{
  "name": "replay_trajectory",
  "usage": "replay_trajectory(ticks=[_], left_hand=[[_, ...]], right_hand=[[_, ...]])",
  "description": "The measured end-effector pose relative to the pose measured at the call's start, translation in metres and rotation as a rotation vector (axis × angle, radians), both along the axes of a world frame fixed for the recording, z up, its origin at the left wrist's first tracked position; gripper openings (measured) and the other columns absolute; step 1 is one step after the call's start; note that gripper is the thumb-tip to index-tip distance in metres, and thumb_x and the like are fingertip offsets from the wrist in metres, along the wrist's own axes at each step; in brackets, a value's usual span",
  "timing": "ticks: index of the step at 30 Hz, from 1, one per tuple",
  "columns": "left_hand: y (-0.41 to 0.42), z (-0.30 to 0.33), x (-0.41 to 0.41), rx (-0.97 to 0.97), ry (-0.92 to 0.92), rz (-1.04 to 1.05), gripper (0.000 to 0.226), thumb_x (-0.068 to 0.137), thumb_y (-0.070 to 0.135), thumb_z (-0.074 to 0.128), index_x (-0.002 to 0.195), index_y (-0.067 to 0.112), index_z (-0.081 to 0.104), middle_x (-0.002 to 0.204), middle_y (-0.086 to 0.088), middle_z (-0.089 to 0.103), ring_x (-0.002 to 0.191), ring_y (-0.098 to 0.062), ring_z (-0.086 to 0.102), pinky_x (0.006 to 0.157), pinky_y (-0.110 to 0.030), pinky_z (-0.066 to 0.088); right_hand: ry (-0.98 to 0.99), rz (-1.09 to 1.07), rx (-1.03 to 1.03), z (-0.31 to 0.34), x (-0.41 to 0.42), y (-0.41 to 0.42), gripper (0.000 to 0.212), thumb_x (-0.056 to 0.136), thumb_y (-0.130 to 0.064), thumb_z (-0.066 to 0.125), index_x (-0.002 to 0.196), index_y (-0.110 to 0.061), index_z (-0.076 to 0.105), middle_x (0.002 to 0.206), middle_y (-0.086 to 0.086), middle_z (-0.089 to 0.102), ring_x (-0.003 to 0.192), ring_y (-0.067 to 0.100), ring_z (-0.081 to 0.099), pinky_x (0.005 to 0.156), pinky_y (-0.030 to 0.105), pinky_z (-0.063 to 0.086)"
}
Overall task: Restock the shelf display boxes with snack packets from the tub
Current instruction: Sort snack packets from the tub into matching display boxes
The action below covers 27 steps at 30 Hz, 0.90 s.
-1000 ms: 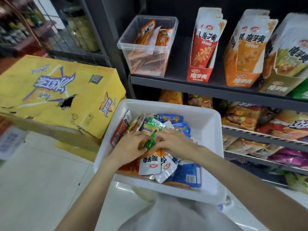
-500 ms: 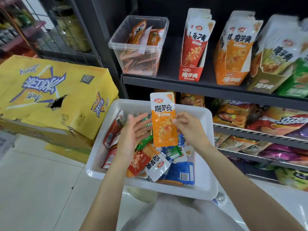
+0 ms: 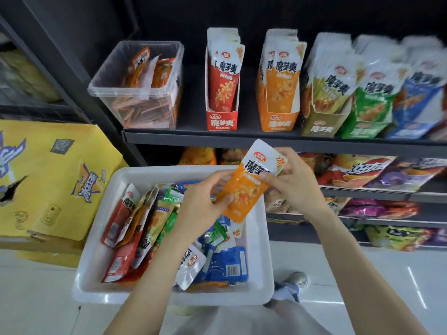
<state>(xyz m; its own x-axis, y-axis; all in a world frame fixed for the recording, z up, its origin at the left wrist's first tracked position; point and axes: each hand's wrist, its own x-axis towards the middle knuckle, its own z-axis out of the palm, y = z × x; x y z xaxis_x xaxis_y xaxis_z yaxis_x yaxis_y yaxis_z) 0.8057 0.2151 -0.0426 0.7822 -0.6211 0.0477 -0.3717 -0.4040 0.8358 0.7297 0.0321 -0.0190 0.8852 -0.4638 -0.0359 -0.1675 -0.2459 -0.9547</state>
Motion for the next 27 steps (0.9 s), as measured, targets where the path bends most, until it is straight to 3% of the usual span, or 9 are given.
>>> replay_trajectory(ticks=[2, 4, 8, 12, 15, 17, 21, 24, 27], left_hand=[[-0.027, 0.007, 0.007, -0.062, -0.068, 0.040, 0.034, 0.084, 0.023, 0.071, 0.113, 0.038, 0.059, 0.091, 0.023, 0.065, 0.084, 0.003, 0.062, 0.073, -0.017, 0.052], [-0.054, 0.013, 0.018, -0.173, -0.121, 0.103, 0.034, 0.082, 0.021, 0.072, 0.114, 0.025, 0.063, 0.094, 0.014, 0.068, 0.081, -0.003, 0.063, 0.069, -0.026, 0.055], [-0.101, 0.030, 0.045, -0.249, -0.184, 0.102, 0.041, 0.084, 0.023, 0.070, 0.123, 0.024, 0.057, 0.108, 0.011, 0.064, 0.095, -0.002, 0.059, 0.073, -0.019, 0.054], [-0.143, 0.035, 0.073, -0.171, -0.312, 0.110, 0.049, 0.088, 0.030, 0.065, 0.133, 0.019, 0.049, 0.127, 0.000, 0.055, 0.106, -0.007, 0.055, 0.078, -0.017, 0.052], [-0.164, 0.026, 0.089, -0.086, -0.300, 0.127, 0.056, 0.087, 0.034, 0.064, 0.137, 0.018, 0.045, 0.133, -0.002, 0.051, 0.112, -0.013, 0.055, 0.085, -0.028, 0.054], [-0.169, 0.021, 0.093, -0.046, -0.296, 0.122, 0.059, 0.086, 0.028, 0.067, 0.139, 0.019, 0.043, 0.135, -0.002, 0.049, 0.114, -0.015, 0.054, 0.089, -0.032, 0.053], [-0.171, 0.014, 0.095, -0.009, -0.311, 0.115, 0.064, 0.084, 0.020, 0.070, 0.141, 0.020, 0.041, 0.137, -0.001, 0.047, 0.115, -0.014, 0.054, 0.088, -0.027, 0.053], [-0.171, 0.015, 0.096, -0.008, -0.312, 0.121, 0.061, 0.086, 0.024, 0.068, 0.141, 0.020, 0.041, 0.136, -0.001, 0.047, 0.114, -0.014, 0.055, 0.086, -0.024, 0.051], [-0.170, 0.017, 0.096, -0.012, -0.276, 0.111, 0.059, 0.088, 0.026, 0.065, 0.141, 0.021, 0.041, 0.138, -0.001, 0.046, 0.115, -0.014, 0.054, 0.086, -0.024, 0.052]], right_hand=[[-0.088, -0.095, -0.036, 0.016, -0.002, -0.020, 0.034, 0.085, -0.011, 0.070, 0.101, -0.032, 0.049, 0.093, -0.015, 0.065, 0.073, 0.001, 0.068, 0.054, 0.019, 0.055], [-0.220, -0.242, -0.090, 0.035, -0.001, -0.043, 0.031, 0.088, -0.012, 0.067, 0.109, -0.023, 0.047, 0.092, -0.015, 0.064, 0.070, 0.002, 0.069, 0.057, 0.018, 0.056], [-0.401, -0.410, -0.289, 0.071, 0.018, -0.090, 0.030, 0.093, -0.012, 0.060, 0.115, -0.015, 0.040, 0.089, -0.014, 0.060, 0.069, 0.000, 0.068, 0.059, 0.017, 0.055], [-0.315, -0.330, -0.639, 0.093, 0.075, -0.128, 0.029, 0.094, -0.017, 0.057, 0.120, -0.011, 0.045, 0.076, -0.004, 0.063, 0.058, 0.017, 0.064, 0.050, 0.036, 0.052], [-0.126, -0.188, -0.956, 0.094, 0.118, -0.140, 0.036, 0.092, -0.018, 0.055, 0.126, -0.012, 0.045, 0.086, 0.007, 0.063, 0.068, 0.024, 0.061, 0.053, 0.032, 0.038], [0.020, -0.131, -1.123, 0.090, 0.136, -0.144, 0.042, 0.092, -0.020, 0.056, 0.131, -0.014, 0.044, 0.093, 0.013, 0.064, 0.082, 0.032, 0.062, 0.060, 0.032, 0.037], [0.134, -0.100, -1.228, 0.076, 0.154, -0.149, 0.053, 0.088, -0.017, 0.063, 0.136, -0.010, 0.043, 0.124, 0.016, 0.050, 0.110, 0.032, 0.052, 0.073, 0.037, 0.043], [0.102, -0.182, -1.224, 0.071, 0.153, -0.147, 0.060, 0.086, -0.017, 0.067, 0.138, -0.013, 0.038, 0.128, 0.016, 0.040, 0.107, 0.029, 0.050, 0.063, 0.032, 0.043], [-0.066, -0.252, -1.189, 0.064, 0.132, -0.139, 0.048, 0.086, -0.021, 0.067, 0.129, -0.013, 0.048, 0.122, 0.015, 0.044, 0.098, 0.025, 0.053, 0.057, 0.026, 0.043]])
